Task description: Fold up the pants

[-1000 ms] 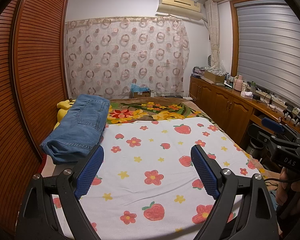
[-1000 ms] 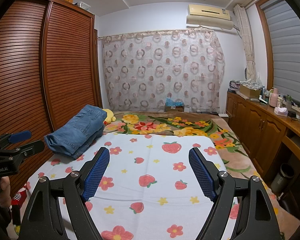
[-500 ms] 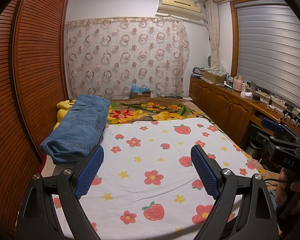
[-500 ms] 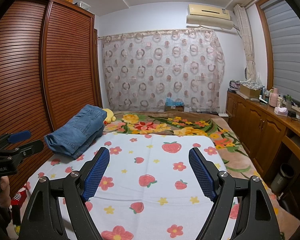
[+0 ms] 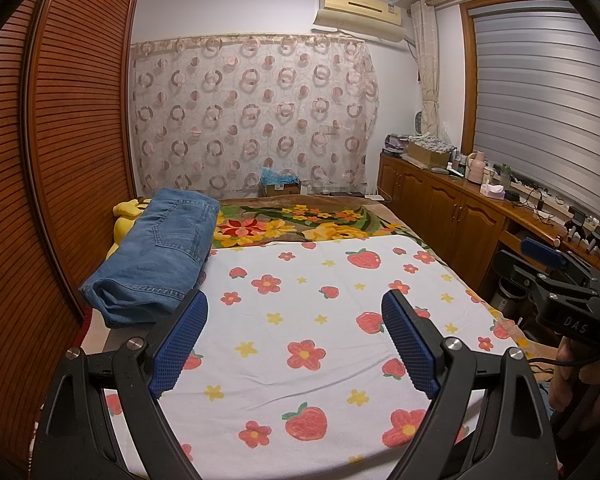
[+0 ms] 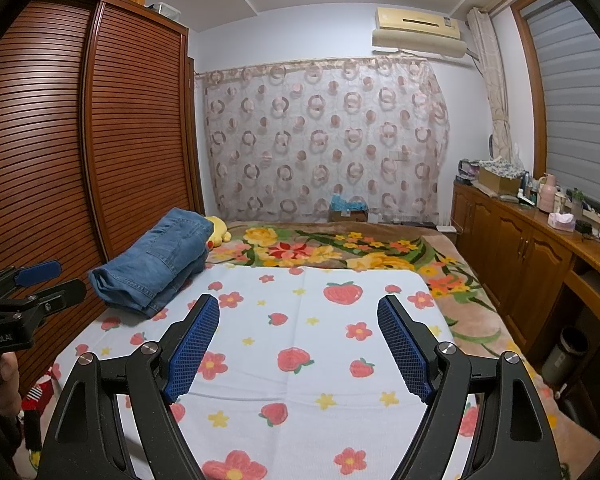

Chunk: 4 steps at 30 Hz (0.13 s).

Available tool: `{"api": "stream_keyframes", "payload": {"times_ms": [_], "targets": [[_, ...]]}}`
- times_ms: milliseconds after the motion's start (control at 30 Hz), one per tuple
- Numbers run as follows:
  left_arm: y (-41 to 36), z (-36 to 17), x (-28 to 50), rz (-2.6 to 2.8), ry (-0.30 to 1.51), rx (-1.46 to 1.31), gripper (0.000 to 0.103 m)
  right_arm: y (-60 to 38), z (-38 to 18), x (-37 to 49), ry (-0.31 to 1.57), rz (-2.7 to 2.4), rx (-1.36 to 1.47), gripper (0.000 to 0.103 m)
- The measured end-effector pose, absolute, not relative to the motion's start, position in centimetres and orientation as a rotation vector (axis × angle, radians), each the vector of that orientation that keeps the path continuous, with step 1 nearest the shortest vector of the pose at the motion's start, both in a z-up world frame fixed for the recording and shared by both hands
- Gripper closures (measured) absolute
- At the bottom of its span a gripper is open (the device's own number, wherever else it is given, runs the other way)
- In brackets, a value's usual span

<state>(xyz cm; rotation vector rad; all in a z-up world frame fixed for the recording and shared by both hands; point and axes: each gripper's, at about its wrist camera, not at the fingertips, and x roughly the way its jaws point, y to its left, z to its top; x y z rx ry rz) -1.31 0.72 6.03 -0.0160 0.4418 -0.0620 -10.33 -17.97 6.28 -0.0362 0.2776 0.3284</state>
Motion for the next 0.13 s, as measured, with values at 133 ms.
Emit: {"api": "stream_keyframes", "payload": {"times_ms": [133], "targets": [[0.7, 6.04, -1.32, -0.062, 0.442, -0.016, 0.014, -17.96, 6.24, -10.34, 0.277, 0.328, -0.037, 0.02]]}}
